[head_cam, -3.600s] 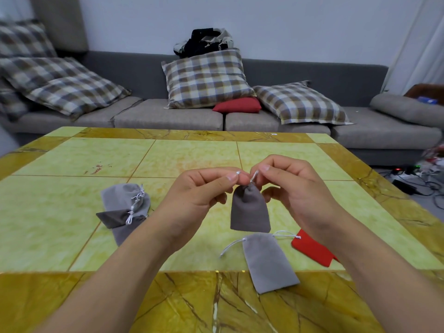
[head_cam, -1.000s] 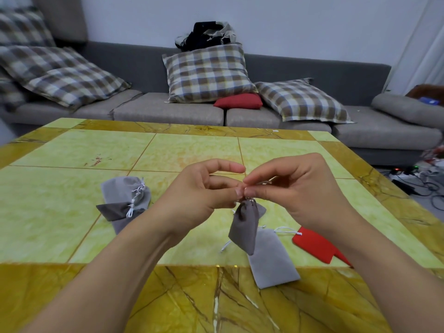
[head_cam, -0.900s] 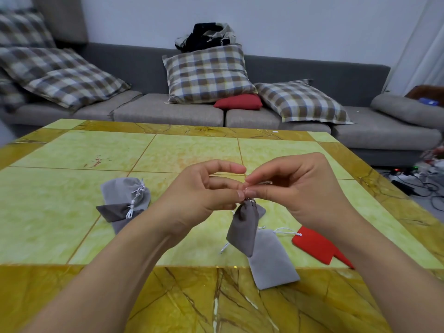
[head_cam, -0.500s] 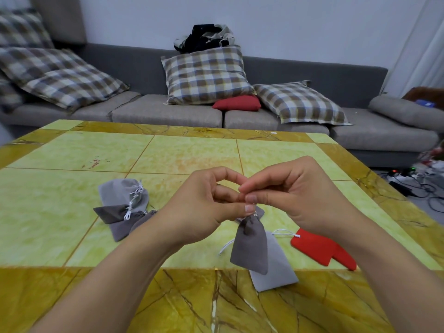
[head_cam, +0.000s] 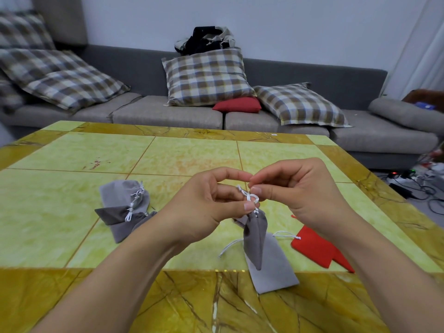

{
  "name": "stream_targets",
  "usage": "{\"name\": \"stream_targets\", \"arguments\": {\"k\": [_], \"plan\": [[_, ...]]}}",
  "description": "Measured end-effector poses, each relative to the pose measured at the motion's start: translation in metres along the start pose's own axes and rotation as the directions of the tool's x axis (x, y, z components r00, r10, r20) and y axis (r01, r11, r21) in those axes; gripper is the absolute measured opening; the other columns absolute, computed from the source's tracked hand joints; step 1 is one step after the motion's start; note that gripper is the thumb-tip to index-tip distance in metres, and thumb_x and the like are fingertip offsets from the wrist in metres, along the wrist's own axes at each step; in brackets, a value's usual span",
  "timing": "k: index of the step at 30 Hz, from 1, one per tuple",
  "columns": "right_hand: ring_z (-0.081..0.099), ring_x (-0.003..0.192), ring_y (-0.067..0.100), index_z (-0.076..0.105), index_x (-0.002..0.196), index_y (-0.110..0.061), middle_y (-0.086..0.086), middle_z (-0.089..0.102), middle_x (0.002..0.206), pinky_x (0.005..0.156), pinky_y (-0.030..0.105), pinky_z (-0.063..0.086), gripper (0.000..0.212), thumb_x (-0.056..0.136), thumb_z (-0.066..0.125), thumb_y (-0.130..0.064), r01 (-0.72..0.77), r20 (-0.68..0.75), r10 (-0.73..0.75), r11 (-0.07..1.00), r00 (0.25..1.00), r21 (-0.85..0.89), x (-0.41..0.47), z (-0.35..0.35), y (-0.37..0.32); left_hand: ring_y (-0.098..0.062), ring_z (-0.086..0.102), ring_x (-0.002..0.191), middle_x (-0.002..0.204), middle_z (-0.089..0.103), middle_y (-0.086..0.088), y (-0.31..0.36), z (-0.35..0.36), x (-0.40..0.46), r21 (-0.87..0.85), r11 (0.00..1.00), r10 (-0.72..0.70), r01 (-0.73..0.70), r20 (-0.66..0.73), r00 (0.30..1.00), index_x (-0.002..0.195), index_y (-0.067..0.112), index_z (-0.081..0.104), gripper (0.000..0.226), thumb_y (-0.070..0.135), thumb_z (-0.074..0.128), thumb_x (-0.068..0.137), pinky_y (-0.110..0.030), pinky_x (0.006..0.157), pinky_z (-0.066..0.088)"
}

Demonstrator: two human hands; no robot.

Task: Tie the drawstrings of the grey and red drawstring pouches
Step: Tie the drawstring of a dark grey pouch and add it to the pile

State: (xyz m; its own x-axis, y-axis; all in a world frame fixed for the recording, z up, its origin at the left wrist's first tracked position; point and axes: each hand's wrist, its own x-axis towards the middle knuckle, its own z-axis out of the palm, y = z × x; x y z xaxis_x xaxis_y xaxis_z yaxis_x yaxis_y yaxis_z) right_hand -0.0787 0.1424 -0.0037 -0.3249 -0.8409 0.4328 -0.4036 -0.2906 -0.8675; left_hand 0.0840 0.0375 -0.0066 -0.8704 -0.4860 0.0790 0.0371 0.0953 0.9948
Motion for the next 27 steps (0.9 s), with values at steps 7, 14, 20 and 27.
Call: {"name": "stream_targets", "arguments": {"k": [7, 14, 20, 27], "plan": [[0.074, 0.075, 0.020, 0.075, 0.089, 0.000, 0.011, 0.076, 0.081, 0.071, 0.024, 0.057, 0.014, 0.075, 0.075, 0.003, -0.018, 0.036, 0.016, 0.999, 0.999, 0.036, -0.001, 0.002, 0.000, -0.024, 0.072, 0.091, 0.090, 0.073, -0.020, -0.003, -0.001, 0.001, 0.000, 1.000, 0.022, -0.022, -0.034, 0.999, 0.113, 0.014, 0.065, 0.035, 0.003, 0.074, 0.081, -0.034, 0.090, 0.056], [0.073, 0.072, 0.022, 0.076, 0.088, -0.002, 0.012, 0.077, 0.081, 0.066, 0.026, 0.058, 0.012, 0.077, 0.074, -0.001, -0.046, -0.027, 0.048, 0.998, 0.998, 0.049, -0.001, 0.007, -0.002, -0.020, 0.073, 0.082, 0.080, 0.075, -0.011, -0.007, 0.000, 0.004, -0.021, 0.993, 0.108, -0.113, -0.156, 0.982, 0.100, 0.003, 0.069, 0.019, 0.001, 0.073, 0.082, -0.025, 0.081, 0.057], [0.068, 0.060, 0.017, 0.075, 0.082, -0.001, 0.014, 0.075, 0.072, 0.059, 0.024, 0.055, 0.005, 0.078, 0.076, -0.004, -0.135, -0.144, 0.147, 0.987, 0.979, 0.090, -0.001, 0.014, 0.002, -0.024, 0.074, 0.084, 0.085, 0.077, -0.012, -0.012, 0.006, 0.007, -0.024, 0.986, 0.151, -0.163, -0.261, 0.953, 0.093, 0.006, 0.074, 0.014, 0.003, 0.075, 0.079, -0.034, 0.083, 0.060], [0.073, 0.072, 0.017, 0.076, 0.092, 0.000, 0.012, 0.077, 0.081, 0.067, 0.021, 0.056, 0.011, 0.088, 0.066, -0.001, -0.222, -0.064, 0.236, 0.959, 0.970, 0.176, -0.006, 0.017, -0.003, -0.039, 0.070, 0.092, 0.087, 0.076, -0.015, -0.015, 0.009, 0.010, -0.077, 0.983, 0.125, -0.167, -0.387, 0.914, 0.087, 0.012, 0.077, 0.007, 0.009, 0.075, 0.081, -0.047, 0.087, 0.058]]}}
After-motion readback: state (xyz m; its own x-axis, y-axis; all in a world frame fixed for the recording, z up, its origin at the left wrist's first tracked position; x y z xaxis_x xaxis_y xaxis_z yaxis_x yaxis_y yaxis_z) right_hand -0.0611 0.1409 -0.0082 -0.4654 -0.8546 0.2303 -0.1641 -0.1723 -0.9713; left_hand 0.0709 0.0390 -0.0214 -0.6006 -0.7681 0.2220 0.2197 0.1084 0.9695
